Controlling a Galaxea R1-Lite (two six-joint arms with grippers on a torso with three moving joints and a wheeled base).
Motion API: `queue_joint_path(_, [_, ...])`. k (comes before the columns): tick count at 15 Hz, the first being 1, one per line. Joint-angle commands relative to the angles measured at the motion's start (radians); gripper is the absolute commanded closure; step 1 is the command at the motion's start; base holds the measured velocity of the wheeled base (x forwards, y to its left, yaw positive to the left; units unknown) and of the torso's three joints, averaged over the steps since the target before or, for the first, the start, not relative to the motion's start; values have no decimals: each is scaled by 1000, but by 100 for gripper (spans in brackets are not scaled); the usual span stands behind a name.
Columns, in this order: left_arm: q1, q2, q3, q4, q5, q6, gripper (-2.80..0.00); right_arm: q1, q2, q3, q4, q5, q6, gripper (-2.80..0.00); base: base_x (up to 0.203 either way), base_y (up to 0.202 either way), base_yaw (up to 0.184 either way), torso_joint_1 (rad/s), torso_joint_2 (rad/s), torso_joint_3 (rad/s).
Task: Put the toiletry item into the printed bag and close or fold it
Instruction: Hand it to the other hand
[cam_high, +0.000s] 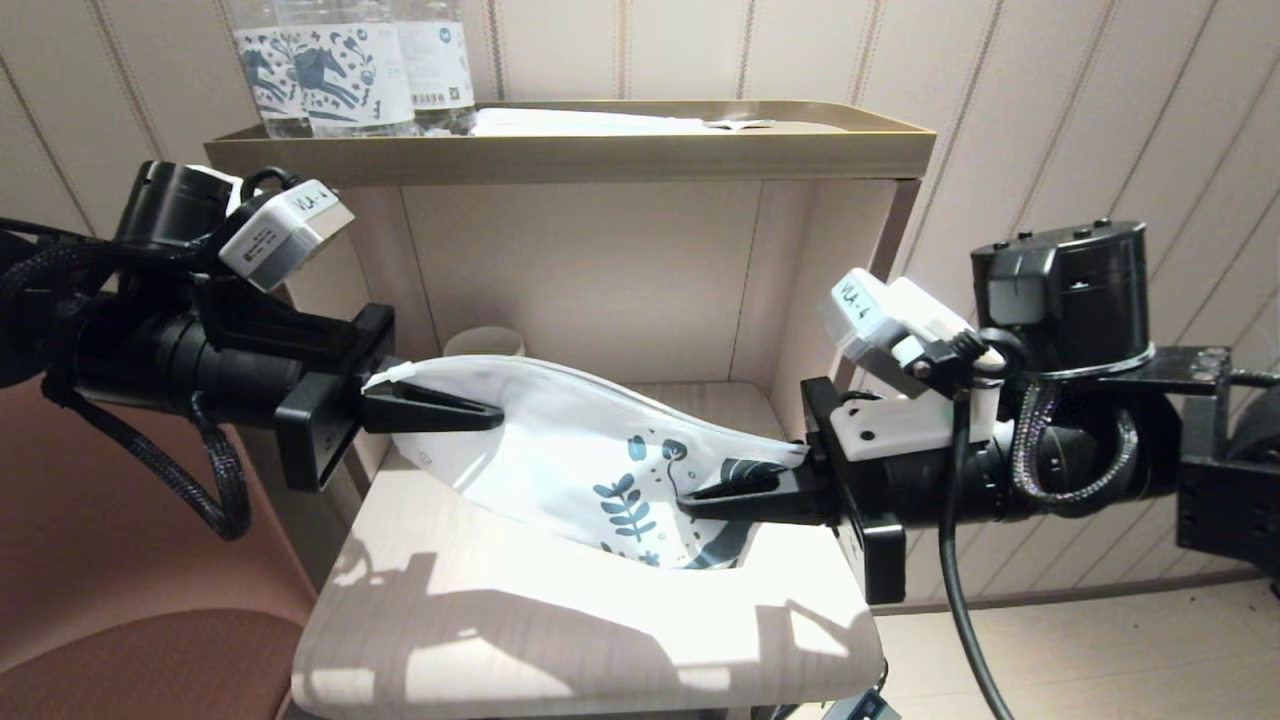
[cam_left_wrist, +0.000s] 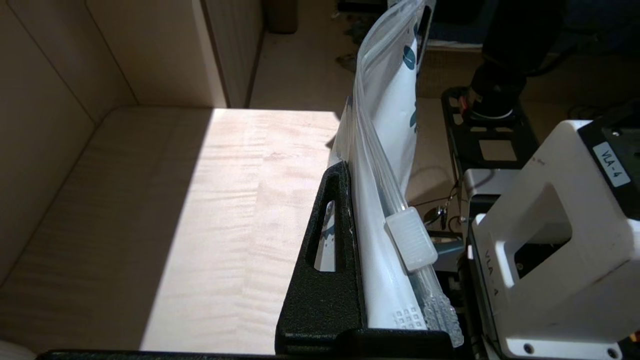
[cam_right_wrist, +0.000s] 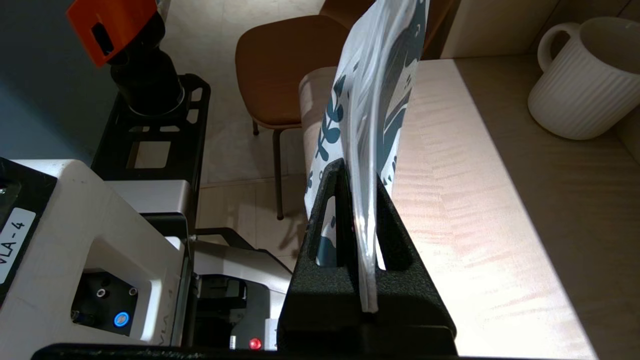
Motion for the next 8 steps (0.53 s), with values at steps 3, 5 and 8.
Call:
queue_joint_path(3, [0,-4,17,-1,-11,5,0,0,5,-8,0,3,2,0,0,0,0,0,0,0])
queue_joint_path(5, [0,-11,35,6,-11,5,0,0,14,-21,8,-8,4,0,0,0,0,0,0,0])
queue_joint_path(8, [-2,-2,49,-1,-13,7,0,4,21,-23,9,-54,3,0,0,0,0,0,0,0])
